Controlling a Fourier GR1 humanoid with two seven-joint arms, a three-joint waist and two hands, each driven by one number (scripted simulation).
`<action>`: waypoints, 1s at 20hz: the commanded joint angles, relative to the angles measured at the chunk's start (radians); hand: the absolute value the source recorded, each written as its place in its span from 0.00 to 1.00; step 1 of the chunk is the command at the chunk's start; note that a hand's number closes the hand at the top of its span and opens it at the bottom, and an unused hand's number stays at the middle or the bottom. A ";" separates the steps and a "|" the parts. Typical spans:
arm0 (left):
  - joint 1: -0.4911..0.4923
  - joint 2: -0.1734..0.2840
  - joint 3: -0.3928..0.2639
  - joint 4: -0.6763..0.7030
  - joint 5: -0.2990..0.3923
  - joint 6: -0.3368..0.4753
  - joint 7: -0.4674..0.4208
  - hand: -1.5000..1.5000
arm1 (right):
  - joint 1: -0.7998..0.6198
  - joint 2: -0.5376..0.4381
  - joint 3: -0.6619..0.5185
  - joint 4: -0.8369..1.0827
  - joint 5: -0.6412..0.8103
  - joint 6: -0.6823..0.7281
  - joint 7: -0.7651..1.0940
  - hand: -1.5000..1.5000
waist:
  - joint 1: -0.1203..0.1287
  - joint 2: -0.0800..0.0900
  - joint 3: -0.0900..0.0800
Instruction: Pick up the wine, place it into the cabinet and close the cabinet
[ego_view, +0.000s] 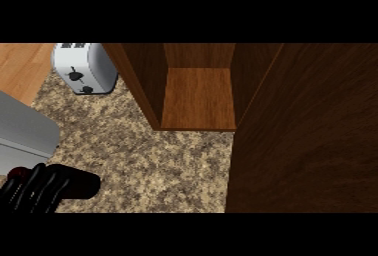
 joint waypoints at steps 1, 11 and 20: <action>0.054 0.003 -0.026 -0.289 0.022 0.057 0.073 0.00 | -0.023 -0.006 -0.026 -0.053 -0.014 -0.021 0.047 0.00 | 0.002 -0.001 0.001; 0.041 0.003 0.015 -0.254 0.024 0.134 0.069 0.00 | -0.077 0.007 0.006 -0.086 0.016 -0.065 0.118 0.00 | 0.000 -0.001 0.000; 0.004 0.016 0.139 -0.191 0.063 0.178 0.079 0.00 | -0.074 -0.016 -0.025 -0.069 -0.027 -0.035 0.121 0.00 | -0.005 0.001 0.000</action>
